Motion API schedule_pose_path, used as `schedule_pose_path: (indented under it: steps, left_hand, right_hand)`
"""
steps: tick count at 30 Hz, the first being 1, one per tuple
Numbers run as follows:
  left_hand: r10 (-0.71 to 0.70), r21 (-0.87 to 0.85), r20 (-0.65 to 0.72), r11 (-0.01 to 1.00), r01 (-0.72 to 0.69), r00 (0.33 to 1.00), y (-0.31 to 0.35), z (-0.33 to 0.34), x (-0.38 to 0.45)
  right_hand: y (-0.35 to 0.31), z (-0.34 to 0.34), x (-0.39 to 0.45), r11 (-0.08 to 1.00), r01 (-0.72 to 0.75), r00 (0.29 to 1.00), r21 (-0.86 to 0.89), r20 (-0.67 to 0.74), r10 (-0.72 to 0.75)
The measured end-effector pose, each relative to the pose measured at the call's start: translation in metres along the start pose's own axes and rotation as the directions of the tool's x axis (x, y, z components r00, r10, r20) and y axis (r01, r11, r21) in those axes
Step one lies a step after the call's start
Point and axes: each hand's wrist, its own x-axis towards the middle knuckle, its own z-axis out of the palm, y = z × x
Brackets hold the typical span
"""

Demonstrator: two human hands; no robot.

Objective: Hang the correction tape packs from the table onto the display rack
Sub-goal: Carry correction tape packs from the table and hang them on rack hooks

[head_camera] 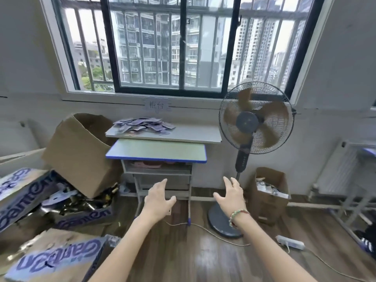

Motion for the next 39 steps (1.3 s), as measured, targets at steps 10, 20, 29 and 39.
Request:
schedule_pose_path:
  steps: [10,20,29,39]
  left_hand:
    - [0.003,0.055,-0.059,0.998,0.001,0.998,0.024,0.01,0.169]
    - [-0.093,0.053,-0.076,0.994,0.097,0.993,-0.01,0.017,0.3]
    - [-0.101,0.064,-0.074,0.992,0.105,0.992,-0.066,-0.006,0.45]
    - [-0.098,0.037,-0.042,0.994,0.1,0.994,-0.13,-0.051,0.585]
  right_hand:
    - [-0.008,-0.012,0.201,0.998,0.07,0.998,-0.004,0.003,-0.07]
    - [-0.035,0.035,0.337,0.994,0.109,0.99,0.028,0.085,-0.111]
    - [-0.08,0.108,0.458,0.998,0.065,0.994,-0.002,0.086,-0.065]
    - [-0.155,0.18,0.574,0.996,0.094,0.99,-0.013,0.112,-0.092]
